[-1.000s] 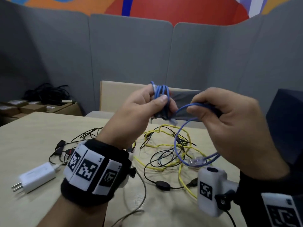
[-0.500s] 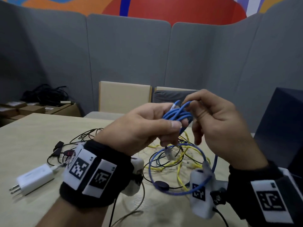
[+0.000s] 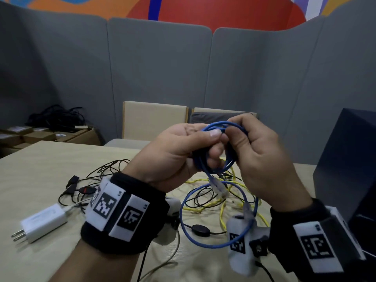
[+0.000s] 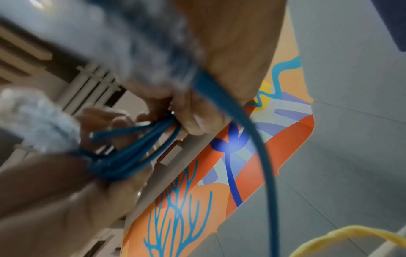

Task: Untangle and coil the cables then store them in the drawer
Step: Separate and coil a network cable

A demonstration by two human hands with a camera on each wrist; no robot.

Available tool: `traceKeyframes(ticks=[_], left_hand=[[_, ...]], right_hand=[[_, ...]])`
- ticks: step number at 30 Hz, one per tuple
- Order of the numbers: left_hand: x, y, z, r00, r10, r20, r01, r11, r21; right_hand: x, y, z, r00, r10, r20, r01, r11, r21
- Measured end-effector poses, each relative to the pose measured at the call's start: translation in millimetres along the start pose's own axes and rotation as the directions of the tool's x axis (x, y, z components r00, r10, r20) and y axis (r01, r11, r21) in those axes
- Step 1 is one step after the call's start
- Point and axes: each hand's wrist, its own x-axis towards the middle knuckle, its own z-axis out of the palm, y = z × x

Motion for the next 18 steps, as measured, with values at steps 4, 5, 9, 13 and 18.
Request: traceKeyframes(ticks=[4, 5, 9, 13, 18], left_hand=[[3.1, 0.0, 10.9, 0.997, 0.042, -0.072, -0.037, 0.997, 0.066], [4.3, -0.3, 11.5, 0.992, 0.058, -0.115, -0.048, 0.995, 0.082], [7.8, -1.8, 5.6, 0.965, 0.152, -0.216, -0.151, 0.988, 0.023], [7.2, -7.7, 7.0, 0.971, 0.199, -0.133, -0.220, 0.960, -0.174], [4.7, -8.5, 7.9, 0.987, 0.155, 0.046, -0.130, 0.930, -0.345]], right_hand=[[-1.4, -0.5, 4.5, 0.993, -0.047, -0.104, 0.041, 0.997, -0.059], [-1.7, -0.2, 5.5, 0.991, -0.058, -0.123, 0.049, 0.996, -0.080], [-2.4, -3.5, 7.8, 0.979, -0.105, -0.176, 0.083, 0.989, -0.123], [-3.5, -7.5, 6.6, 0.968, -0.124, -0.218, 0.099, 0.988, -0.122], [-1.7, -2.1, 4.0, 0.977, -0.045, -0.206, 0.039, 0.999, -0.037]])
